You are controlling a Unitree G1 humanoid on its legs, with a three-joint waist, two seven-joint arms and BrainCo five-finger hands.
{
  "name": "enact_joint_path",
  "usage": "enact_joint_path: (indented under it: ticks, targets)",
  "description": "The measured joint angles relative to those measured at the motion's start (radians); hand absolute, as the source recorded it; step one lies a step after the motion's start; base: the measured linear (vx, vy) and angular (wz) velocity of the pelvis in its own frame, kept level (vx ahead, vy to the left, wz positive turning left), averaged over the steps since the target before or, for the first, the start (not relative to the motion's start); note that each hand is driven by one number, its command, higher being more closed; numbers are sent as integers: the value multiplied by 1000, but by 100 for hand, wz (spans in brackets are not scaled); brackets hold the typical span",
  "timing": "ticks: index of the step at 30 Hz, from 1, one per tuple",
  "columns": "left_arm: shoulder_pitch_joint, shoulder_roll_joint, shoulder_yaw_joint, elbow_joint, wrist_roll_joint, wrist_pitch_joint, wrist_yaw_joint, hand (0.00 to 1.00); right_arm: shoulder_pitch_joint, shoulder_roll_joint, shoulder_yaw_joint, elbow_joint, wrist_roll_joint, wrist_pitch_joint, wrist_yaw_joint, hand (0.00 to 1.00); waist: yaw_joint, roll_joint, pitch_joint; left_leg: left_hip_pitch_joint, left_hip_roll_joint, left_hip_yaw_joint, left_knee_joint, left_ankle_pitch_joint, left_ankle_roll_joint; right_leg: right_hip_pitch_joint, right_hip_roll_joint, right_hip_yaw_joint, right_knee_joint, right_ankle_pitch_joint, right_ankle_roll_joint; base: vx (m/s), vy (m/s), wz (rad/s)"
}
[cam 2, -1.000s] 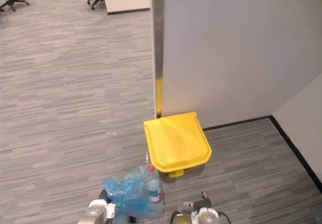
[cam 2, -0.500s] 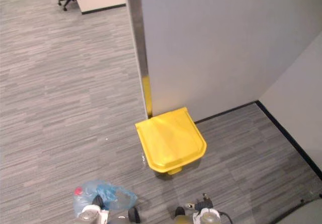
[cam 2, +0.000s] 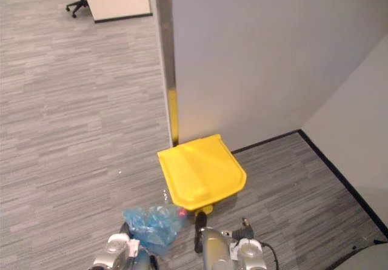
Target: Gather rubbish on tea table into small bin, then transfer packed bag to large trash can.
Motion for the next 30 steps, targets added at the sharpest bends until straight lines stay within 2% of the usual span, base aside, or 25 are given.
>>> enact_joint_path:
  ticks: [2,3,7,9,12,14,21,26,30]
  targets:
    - [2,2,2,0,1,1,0,100,4,7,0,-2,0,0,2,0,3,0,-6,35,8,-28,-56,18,-40,14,10,-38,17,-10,-16,300,-210,34]
    - [1,0,2,0,2,0,0,100,11,6,2,-2,-2,0,6,0,2,3,-14,46,16,-49,-83,31,-37,22,16,-64,16,-26,-28,275,-173,41]
    - [-3,-1,8,0,12,0,-1,100,12,0,36,24,-3,0,11,0,3,6,-58,58,15,-96,-232,108,-15,21,27,-113,-24,-47,-26,212,-124,34]
    - [-5,0,8,0,19,-1,0,100,-8,-2,72,41,-4,0,11,0,3,9,-62,63,14,-99,-280,134,-27,18,28,-121,-36,-48,-25,123,-16,20]
    - [-8,7,8,0,19,-2,0,100,-50,1,154,47,-4,-2,16,0,5,10,-67,44,13,-98,-306,152,-54,-6,26,-125,-36,-49,-23,69,35,9]
    - [-23,12,6,0,19,-2,0,100,-86,6,212,46,-4,-7,19,0,14,6,-73,-10,8,-99,-299,162,-71,-47,21,-127,-39,-29,-46,42,56,9]
    - [-70,31,-7,-37,16,-4,5,100,-235,2,342,-22,-3,-17,13,0,42,-6,-80,-115,12,-119,-281,184,-95,-122,12,-152,-59,-7,-67,35,17,9]
    - [-104,71,-78,-67,-27,-26,9,100,-389,-24,404,-93,0,-22,2,0,48,-10,-78,-174,32,-121,-255,188,-92,-146,30,-154,-94,39,-34,-49,-39,1]
    - [-123,114,-143,-157,-84,-43,19,100,-575,-108,425,-100,39,-19,-15,0,55,-10,-51,-220,33,-147,-232,180,-75,-161,42,-148,-121,49,-17,-149,-67,11]
